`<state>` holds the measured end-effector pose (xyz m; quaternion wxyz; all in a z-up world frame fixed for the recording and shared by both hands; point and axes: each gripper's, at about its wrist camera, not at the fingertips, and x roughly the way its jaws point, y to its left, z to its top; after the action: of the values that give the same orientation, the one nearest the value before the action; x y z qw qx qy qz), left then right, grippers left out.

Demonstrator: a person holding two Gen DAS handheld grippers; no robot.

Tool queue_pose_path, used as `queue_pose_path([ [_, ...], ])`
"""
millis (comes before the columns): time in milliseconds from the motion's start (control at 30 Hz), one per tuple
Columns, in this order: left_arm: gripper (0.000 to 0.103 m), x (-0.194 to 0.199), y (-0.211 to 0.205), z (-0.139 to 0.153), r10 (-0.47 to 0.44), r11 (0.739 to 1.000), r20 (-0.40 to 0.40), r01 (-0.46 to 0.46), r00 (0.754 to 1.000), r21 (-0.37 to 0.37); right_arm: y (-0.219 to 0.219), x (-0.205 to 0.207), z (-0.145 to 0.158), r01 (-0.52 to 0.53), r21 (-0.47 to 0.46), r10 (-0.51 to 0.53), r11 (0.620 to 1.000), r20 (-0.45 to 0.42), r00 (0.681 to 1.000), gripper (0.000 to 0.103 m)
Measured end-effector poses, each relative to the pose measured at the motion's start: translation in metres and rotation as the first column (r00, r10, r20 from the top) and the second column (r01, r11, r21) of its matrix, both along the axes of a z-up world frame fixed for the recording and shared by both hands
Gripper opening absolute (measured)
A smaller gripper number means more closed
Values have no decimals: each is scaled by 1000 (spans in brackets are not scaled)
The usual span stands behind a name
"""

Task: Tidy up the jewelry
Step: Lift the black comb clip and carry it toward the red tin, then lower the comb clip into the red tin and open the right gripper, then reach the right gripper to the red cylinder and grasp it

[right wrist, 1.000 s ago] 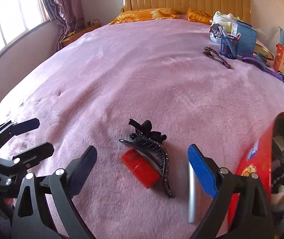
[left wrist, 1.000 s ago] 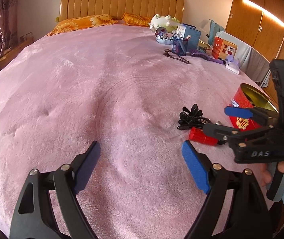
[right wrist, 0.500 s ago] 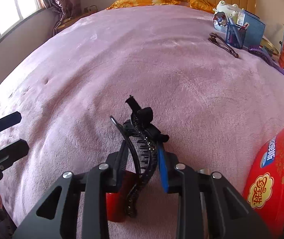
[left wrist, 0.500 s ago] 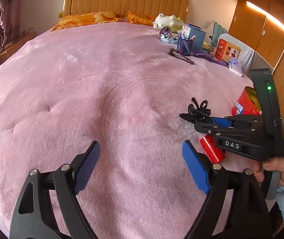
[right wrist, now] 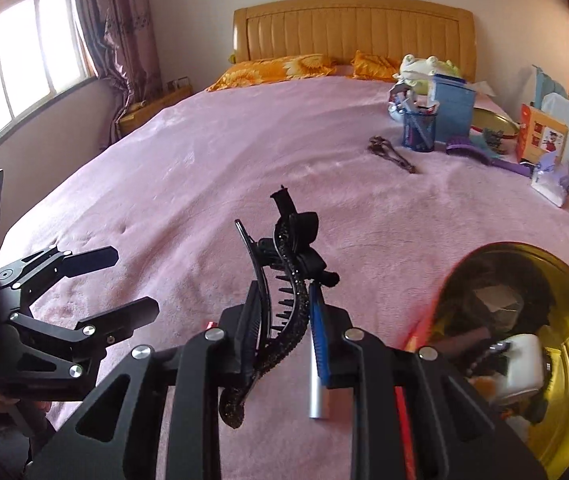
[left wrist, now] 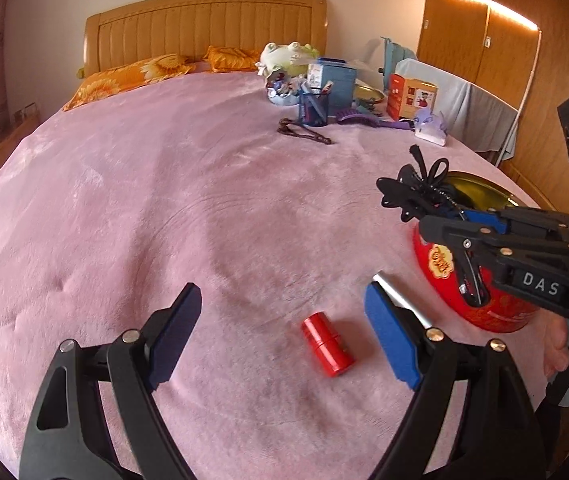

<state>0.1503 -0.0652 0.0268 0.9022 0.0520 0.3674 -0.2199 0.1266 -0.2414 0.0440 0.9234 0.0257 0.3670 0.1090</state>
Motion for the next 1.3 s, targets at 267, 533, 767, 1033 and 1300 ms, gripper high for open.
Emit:
queue_pose_path([
  [267, 82, -5, -96, 9, -179, 984, 10, 178, 984, 18, -110, -27, 0, 235, -71, -235, 969, 2, 972, 25],
  [533, 82, -13, -140, -6, -247, 968, -37, 248, 968, 46, -155, -42, -32, 326, -59, -330, 943, -64, 942, 41],
  [767, 82, -14, -113, -6, -195, 980, -42, 197, 980, 27, -145, -47, -16, 315, -18, -315, 949, -16, 949, 75],
  [1033, 82, -17, -49, -16, -73, 995, -19, 74, 997, 66, -76, -41, 3, 142, -2, -141, 990, 56, 988, 94],
  [1300, 82, -26, 23, -30, 43, 997, -31, -41, 999, 66, 3, -24, -17, -32, 20, 32, 999, 2, 1000, 94],
])
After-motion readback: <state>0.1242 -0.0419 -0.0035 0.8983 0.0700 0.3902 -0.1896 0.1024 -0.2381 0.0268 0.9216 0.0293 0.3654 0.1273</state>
